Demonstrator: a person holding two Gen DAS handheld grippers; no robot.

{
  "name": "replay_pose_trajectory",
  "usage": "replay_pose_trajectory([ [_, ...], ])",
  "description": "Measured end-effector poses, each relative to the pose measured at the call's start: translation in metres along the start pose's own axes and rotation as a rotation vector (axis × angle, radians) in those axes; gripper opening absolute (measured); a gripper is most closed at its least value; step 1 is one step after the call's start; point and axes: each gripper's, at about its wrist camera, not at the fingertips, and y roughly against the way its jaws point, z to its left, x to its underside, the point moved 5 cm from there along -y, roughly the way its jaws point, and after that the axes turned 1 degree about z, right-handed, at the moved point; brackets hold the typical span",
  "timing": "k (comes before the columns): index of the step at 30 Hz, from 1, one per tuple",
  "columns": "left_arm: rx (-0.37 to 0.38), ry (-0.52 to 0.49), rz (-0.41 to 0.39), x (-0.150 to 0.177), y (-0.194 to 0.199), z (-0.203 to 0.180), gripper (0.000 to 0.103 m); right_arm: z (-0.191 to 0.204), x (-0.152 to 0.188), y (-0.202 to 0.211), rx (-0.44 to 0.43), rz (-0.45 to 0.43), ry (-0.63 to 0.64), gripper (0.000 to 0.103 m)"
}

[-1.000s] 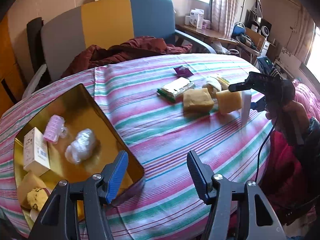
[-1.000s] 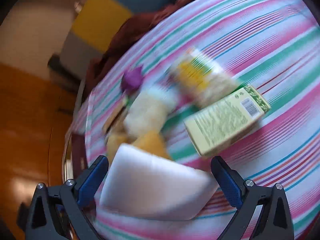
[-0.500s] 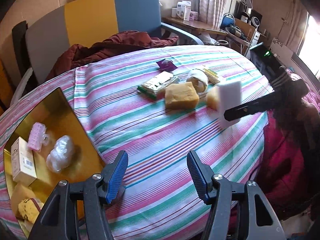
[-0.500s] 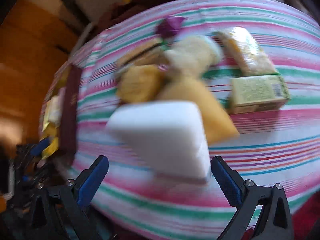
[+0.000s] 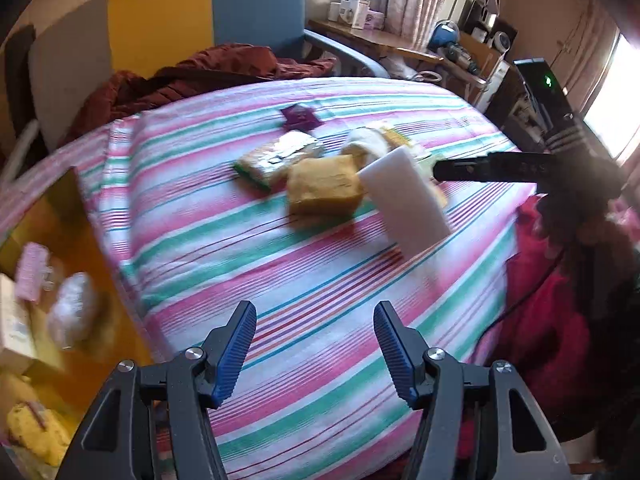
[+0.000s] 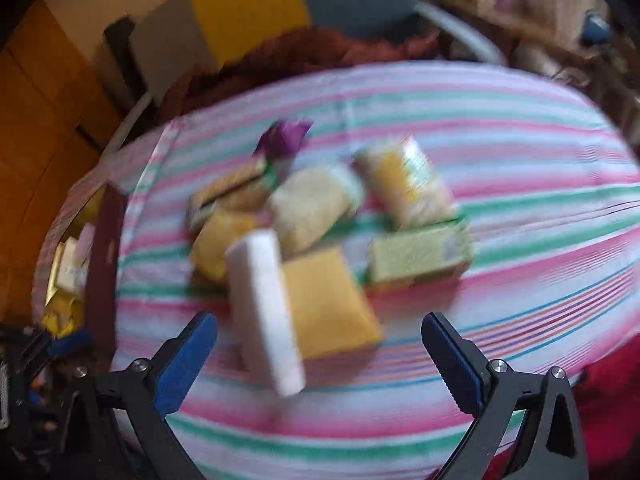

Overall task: Organize objects
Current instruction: 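Move both tools back toward the remaining items on the table, then grasp the white foam block with the left gripper while the right grasps a yellow sponge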

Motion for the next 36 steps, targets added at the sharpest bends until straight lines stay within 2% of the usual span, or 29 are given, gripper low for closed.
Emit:
replay_pose_trajectory([
  [5, 0.164, 0.064, 0.025, -0.027, -0.027, -0.027, 0.063, -0.028, -0.013, 0.018, -0.013, -0.104, -0.162, 0.103],
  [6, 0.185, 0.082, 0.032, -0.031, -0.033, -0.031, 0.065, -0.034, -0.014, 0.021, -0.02, -0.118, -0.186, 0.103],
  [9, 0.248, 0.147, 0.061, -0.044, -0.057, -0.042, 0.085, -0.037, -0.018, 0.023, -0.031, -0.137, -0.235, 0.103],
  [13, 0.293, 0.222, 0.091, -0.054, -0.082, -0.054, 0.085, -0.043, -0.021, 0.019, -0.067, -0.133, -0.274, 0.103],
  [23, 0.268, 0.337, 0.15, -0.066, -0.12, -0.055, 0.083, -0.046, -0.022, 0.01, -0.068, -0.114, -0.277, 0.103],
  [24, 0.264, 0.337, 0.156, -0.065, -0.122, -0.054, 0.076, -0.046, -0.021, 0.009, -0.066, -0.111, -0.276, 0.103],
  [25, 0.262, 0.332, 0.159, -0.063, -0.123, -0.053, 0.061, -0.046, -0.022, 0.008, -0.067, -0.108, -0.275, 0.103],
  [29, 0.304, 0.284, 0.136, -0.056, -0.113, -0.053, 0.057, -0.041, -0.019, -0.003, -0.067, -0.073, -0.247, 0.103],
  [36, 0.262, 0.246, 0.09, -0.039, -0.077, -0.029, 0.057, -0.014, -0.011, -0.023, -0.072, 0.0, -0.112, 0.096],
])
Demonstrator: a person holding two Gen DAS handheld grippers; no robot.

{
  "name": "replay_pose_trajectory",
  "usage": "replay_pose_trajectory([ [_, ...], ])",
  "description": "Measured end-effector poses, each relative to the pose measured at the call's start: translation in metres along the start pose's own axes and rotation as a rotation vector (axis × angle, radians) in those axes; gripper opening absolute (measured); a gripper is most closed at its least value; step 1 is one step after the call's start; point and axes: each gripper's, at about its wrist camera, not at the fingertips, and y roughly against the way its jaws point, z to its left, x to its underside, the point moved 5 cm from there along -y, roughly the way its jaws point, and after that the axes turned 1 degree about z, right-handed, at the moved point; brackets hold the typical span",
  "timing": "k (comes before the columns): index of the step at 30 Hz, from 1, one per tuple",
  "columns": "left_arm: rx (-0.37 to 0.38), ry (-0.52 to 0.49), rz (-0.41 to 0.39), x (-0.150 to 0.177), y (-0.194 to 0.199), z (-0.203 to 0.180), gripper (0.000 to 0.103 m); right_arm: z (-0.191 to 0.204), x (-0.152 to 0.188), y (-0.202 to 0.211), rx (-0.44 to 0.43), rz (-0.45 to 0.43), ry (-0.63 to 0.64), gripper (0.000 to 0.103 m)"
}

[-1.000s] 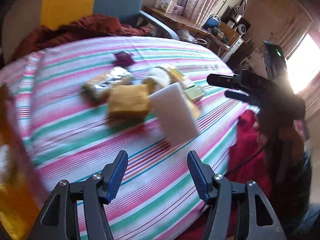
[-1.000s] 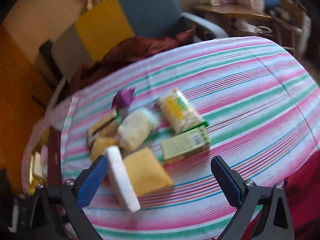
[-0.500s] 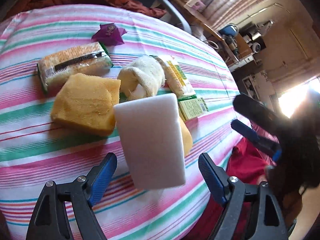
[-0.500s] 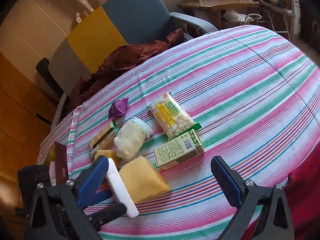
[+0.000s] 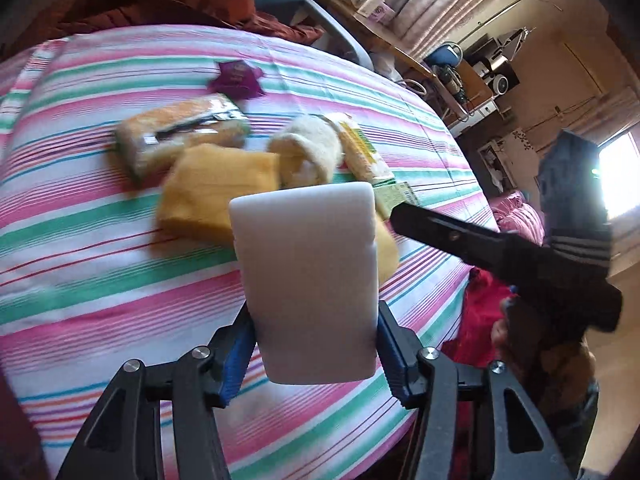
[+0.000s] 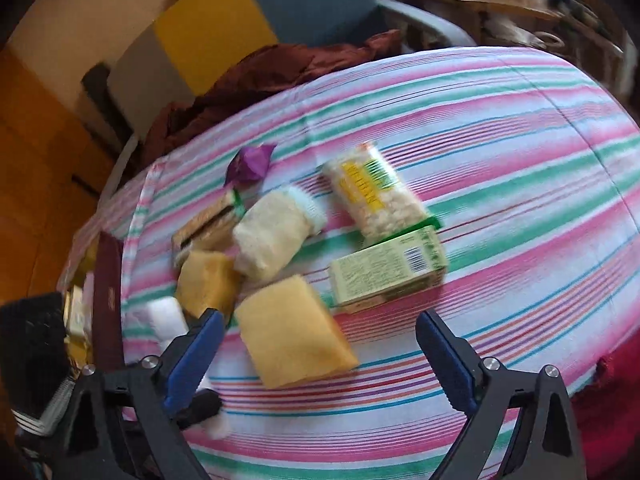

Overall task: Organize objects
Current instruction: 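Grasp the white foam block with the left gripper while the right grasps a yellow sponge, then place the white foam block and yellow sponge into the gold tray with both grippers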

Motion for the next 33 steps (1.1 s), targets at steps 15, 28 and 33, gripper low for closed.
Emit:
replay_pose_trajectory([
  [15, -0.117, -0.029, -0.141, 0.035, 0.083, 0.038, 0.057, 0.034, 0.021, -0.045, 0.165, 0.075, 0.256, 0.059],
  [28, -0.202, 0.132, -0.334, 0.069, 0.187, 0.113, 0.057, 0.067, 0.021, 0.012, 0.034, -0.053, 0.237, 0.059],
  [33, -0.242, 0.236, -0.385, 0.087, 0.215, 0.156, 0.057, 0.127, 0.039, 0.022, -0.086, -0.062, 0.296, 0.059],
])
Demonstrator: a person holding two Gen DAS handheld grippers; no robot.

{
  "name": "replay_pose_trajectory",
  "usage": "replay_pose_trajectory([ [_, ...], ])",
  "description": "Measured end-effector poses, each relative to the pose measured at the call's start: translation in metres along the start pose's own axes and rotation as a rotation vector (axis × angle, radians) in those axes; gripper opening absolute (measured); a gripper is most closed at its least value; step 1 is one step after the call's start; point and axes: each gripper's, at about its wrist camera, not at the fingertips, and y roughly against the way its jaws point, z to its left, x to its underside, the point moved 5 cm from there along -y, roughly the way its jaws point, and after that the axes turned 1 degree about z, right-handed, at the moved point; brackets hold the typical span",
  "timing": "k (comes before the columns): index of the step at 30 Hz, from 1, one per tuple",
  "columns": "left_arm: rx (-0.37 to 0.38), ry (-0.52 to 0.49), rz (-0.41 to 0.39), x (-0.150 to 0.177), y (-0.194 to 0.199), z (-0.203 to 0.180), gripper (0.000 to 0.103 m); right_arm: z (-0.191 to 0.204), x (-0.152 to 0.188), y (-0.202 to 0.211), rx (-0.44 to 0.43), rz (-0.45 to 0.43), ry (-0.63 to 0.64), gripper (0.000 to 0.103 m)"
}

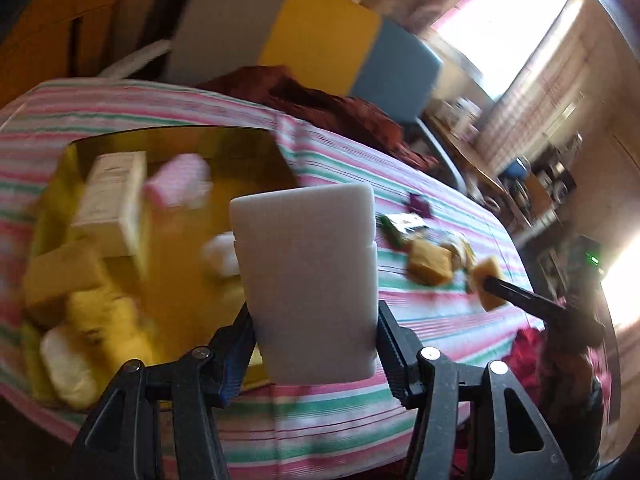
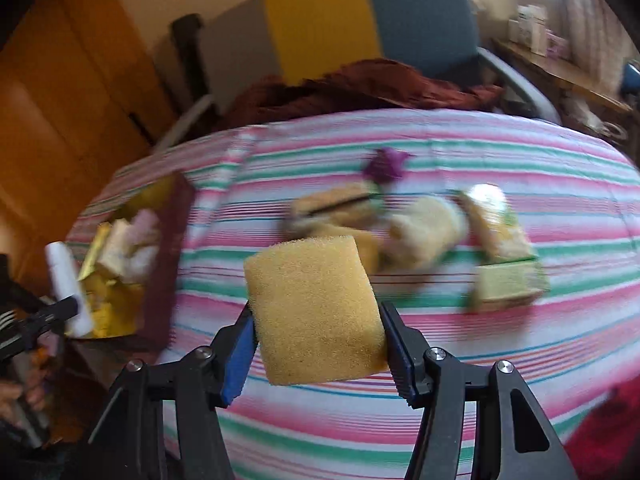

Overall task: Organize objects
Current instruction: 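Place the white foam block and yellow sponge into the gold tray with both grippers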

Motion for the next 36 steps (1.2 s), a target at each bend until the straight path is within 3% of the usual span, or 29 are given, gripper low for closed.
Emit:
replay_pose_trajectory([
  [8, -0.043, 0.091, -0.036, 0.002, 0.014, 0.045, 0.058, 0.13, -0.007, -0.013, -0.198, -0.002, 0.164, 0.059],
  [14, -0.078, 0.11, 0.004, 0.005, 0.002, 0.055, 0.062, 0.2, 0.001, -0.055, -0.255, 0.067, 0.259, 0.062],
  [16, -0.087, 0.135, 0.029, 0.01, -0.002, 0.06, 0.074, 0.211, 0.007, -0.07, -0.247, 0.09, 0.278, 0.064],
  [20, -0.095, 0.153, 0.036, 0.014, -0.001, 0.067, 0.076, 0.224, 0.021, -0.088, -0.249, 0.135, 0.284, 0.079],
  [25, -0.099, 0.157, 0.008, 0.014, 0.008, 0.072, 0.075, 0.216, 0.029, -0.087, -0.233, 0.145, 0.277, 0.08],
  [27, -0.13, 0.146, -0.012, 0.014, 0.015, 0.07, 0.075, 0.212, 0.031, -0.084, -0.23, 0.139, 0.261, 0.082],
  [30, -0.213, 0.093, -0.076, 0.01, 0.03, 0.064, 0.075, 0.209, 0.031, -0.076, -0.217, 0.112, 0.237, 0.094],
  [36, -0.373, -0.006, -0.223, 0.001, 0.059, 0.051, 0.075, 0.209, 0.029, -0.064, -0.212, 0.082, 0.217, 0.099],
])
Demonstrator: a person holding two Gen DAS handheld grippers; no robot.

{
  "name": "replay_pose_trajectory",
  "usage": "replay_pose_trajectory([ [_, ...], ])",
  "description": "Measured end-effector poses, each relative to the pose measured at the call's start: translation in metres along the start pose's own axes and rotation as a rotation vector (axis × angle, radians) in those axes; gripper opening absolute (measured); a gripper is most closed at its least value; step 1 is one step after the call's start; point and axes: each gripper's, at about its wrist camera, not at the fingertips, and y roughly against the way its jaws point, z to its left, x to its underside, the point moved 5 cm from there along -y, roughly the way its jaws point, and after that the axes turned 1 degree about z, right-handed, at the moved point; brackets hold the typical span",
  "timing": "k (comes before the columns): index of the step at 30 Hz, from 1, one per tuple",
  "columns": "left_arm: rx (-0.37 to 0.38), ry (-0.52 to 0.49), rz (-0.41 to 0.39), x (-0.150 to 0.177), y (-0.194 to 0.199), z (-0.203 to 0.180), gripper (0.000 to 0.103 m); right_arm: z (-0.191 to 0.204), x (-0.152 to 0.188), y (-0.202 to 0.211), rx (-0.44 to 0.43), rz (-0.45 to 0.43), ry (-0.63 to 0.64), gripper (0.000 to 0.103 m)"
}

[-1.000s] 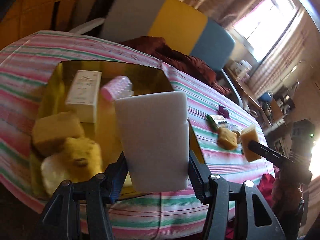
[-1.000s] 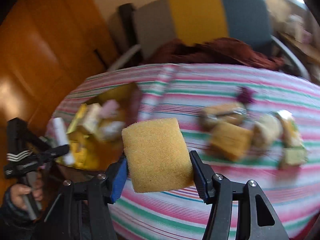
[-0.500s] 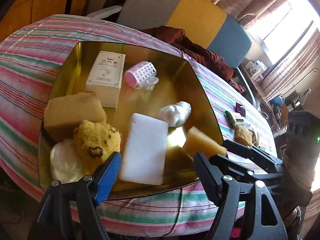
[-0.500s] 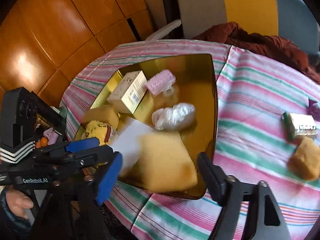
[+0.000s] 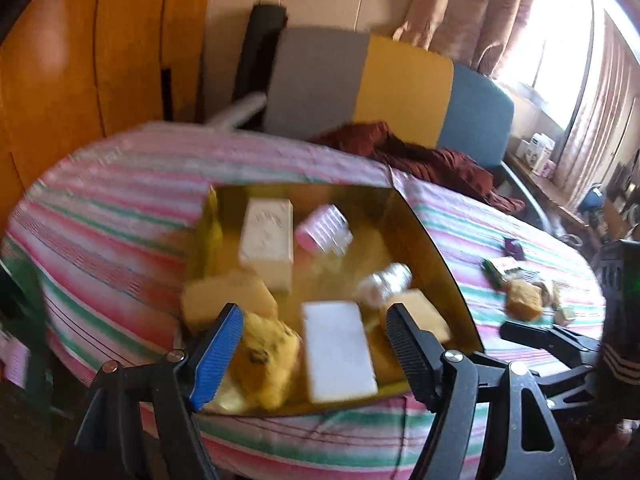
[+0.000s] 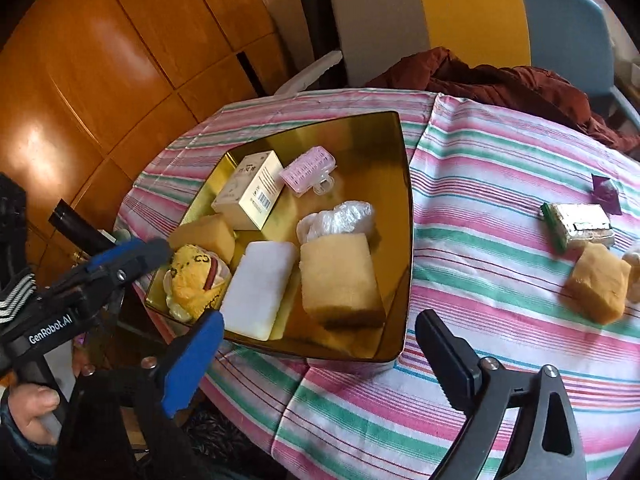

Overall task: Organize objects
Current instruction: 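Place the white foam block and yellow sponge into the gold tray with both grippers, then move both tools back toward the cracker packet and sponge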

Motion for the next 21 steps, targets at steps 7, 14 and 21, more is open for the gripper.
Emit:
replay_pose_trajectory([
  [7, -0.082, 0.001, -0.05, -0.005, 0.008, 0.01, 0.075, 0.004, -0.002, 0.011, 0.055, -0.063, 0.014, 0.102],
  [14, -0.09, -0.016, -0.067, -0.003, 0.012, 0.009, 0.074, 0.006, -0.002, 0.017, 0.109, -0.1, 0.041, 0.103],
  [21, -0.044, -0.042, -0.03, 0.001, 0.004, -0.004, 0.074, 0.01, -0.001, 0.017, 0.123, -0.101, 0.072, 0.103],
])
